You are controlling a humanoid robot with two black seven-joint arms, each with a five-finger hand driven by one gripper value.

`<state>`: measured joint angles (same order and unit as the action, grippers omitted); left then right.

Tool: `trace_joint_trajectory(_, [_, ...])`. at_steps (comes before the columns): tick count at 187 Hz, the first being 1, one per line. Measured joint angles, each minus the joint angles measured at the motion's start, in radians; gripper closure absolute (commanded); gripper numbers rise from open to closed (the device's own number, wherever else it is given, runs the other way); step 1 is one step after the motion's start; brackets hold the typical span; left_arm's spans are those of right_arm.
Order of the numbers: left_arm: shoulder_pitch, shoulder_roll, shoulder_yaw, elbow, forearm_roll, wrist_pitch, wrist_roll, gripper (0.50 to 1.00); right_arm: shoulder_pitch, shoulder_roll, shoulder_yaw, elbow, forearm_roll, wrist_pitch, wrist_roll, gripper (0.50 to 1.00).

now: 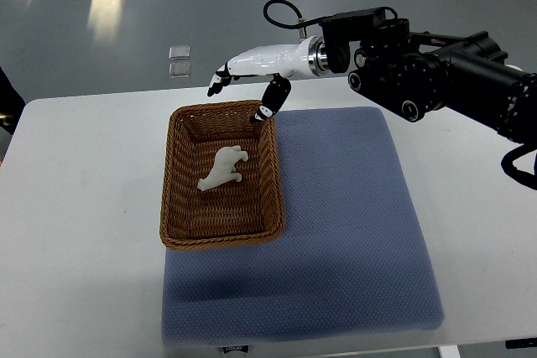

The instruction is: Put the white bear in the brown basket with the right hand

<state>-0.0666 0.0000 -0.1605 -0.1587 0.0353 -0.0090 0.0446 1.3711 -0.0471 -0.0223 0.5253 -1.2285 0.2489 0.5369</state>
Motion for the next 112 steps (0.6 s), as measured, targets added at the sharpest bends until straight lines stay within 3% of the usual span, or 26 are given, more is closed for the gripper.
trace_joint_trajectory(51, [0.000, 0.000, 0.000, 0.001, 0.000, 0.000, 0.000, 0.500, -0.165, -0.079, 0.178, -0.099, 0.379, -0.039, -0.020, 0.683])
trace_joint_trajectory(112, [-0.001, 0.000, 0.001, -0.003, 0.000, 0.000, 0.000, 0.500, -0.420, -0.185, 0.399, -0.107, 0.850, -0.065, -0.023, 0.681])
